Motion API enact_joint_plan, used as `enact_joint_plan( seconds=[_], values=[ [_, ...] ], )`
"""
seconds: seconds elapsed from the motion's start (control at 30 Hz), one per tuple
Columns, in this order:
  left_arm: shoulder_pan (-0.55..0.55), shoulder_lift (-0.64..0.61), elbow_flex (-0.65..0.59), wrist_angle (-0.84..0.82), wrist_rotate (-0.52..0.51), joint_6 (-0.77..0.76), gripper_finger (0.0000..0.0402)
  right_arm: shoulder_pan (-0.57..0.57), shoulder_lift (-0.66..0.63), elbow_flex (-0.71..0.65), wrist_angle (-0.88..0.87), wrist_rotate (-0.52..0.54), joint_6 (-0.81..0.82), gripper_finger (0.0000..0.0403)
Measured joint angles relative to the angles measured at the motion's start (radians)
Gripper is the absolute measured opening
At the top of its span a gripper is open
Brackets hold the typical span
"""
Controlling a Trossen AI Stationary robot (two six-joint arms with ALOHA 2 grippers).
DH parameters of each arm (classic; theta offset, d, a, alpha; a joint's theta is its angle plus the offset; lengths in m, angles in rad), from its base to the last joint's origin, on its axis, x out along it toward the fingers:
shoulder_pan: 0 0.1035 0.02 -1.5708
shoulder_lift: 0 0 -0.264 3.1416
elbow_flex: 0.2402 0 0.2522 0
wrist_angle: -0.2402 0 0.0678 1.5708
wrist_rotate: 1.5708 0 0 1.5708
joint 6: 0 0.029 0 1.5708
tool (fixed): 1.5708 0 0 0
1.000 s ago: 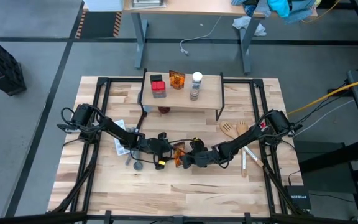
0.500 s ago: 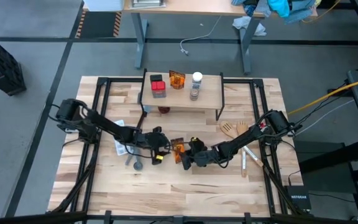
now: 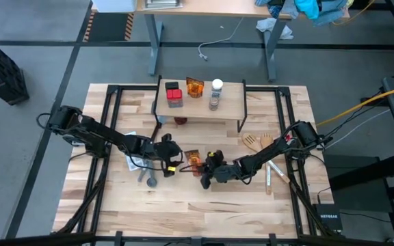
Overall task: Shelf spices
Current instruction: Put the orange seasoning pack on the shelf aligned with the other orange seasoning pack
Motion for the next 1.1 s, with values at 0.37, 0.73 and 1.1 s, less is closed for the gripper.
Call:
enact_joint_plan(
  seconds=[0.37, 0.73, 1.1],
  values=[
    [0.001, 0.001, 0.000, 0.001, -0.040, -0.047, 0.0235, 0.022, 0.000, 0.000, 0.048, 0.021, -0.211, 0.0030],
    [-0.010, 0.026, 0.002, 0.164, 0.009, -0.044, 0.0235, 0.032, 0.000, 0.000, 0.133, 0.038, -0.341, 0.0030],
    [-0.023, 0.125, 0.002, 0.302, 0.040, -0.009, 0.0226, 0.033, -0.001, 0.000, 0.168, 0.043, -0.417, 0.0030]
  ],
)
